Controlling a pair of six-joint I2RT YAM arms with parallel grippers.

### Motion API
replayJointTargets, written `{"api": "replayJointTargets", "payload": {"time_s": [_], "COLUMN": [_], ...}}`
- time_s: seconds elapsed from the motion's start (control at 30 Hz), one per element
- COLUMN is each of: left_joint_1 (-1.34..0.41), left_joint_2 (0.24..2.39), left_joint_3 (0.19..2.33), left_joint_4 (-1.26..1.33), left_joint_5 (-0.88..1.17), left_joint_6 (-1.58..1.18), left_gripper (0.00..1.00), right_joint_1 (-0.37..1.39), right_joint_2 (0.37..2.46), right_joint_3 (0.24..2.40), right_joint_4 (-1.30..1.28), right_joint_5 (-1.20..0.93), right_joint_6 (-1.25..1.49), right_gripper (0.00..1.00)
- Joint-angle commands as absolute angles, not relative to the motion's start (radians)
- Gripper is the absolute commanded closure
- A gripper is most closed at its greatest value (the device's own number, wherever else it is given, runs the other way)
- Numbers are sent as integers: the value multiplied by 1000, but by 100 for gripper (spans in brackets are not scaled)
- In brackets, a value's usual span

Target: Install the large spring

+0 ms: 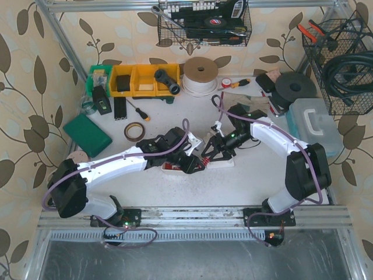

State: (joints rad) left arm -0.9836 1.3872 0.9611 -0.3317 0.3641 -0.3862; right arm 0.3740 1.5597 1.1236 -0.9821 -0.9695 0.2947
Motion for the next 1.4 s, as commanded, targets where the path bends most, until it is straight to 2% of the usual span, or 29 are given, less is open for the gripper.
{"api": "replayJointTargets", "payload": {"time_s": [0.0, 0.27, 1.03, 1.3, 1.37], "left_joint_1": [-994, -996, -999, -999, -999], "left_joint_2": [1395, 1395, 1384, 1381, 1379], "left_joint_3": [1002, 1000, 994, 991, 989], "left_joint_4": [-306, -305, -301, -301, -300], "left_joint_5": [405, 407, 393, 387, 387], "left_joint_6": [-365, -365, -367, -370, -369], "left_gripper": [100, 100, 100, 100, 100], "right_joint_1": [389, 400, 436, 438, 438], "right_joint_2": [1579, 1587, 1587, 1581, 1579], "right_joint_3": [1161, 1168, 1163, 1151, 1148], "right_joint_4": [-1001, -1001, -1001, -1002, -1002], "right_joint_5": [-987, -978, -955, -948, -948], "right_joint_6": [281, 291, 297, 288, 287], "right_gripper": [46, 51, 54, 50, 52]}}
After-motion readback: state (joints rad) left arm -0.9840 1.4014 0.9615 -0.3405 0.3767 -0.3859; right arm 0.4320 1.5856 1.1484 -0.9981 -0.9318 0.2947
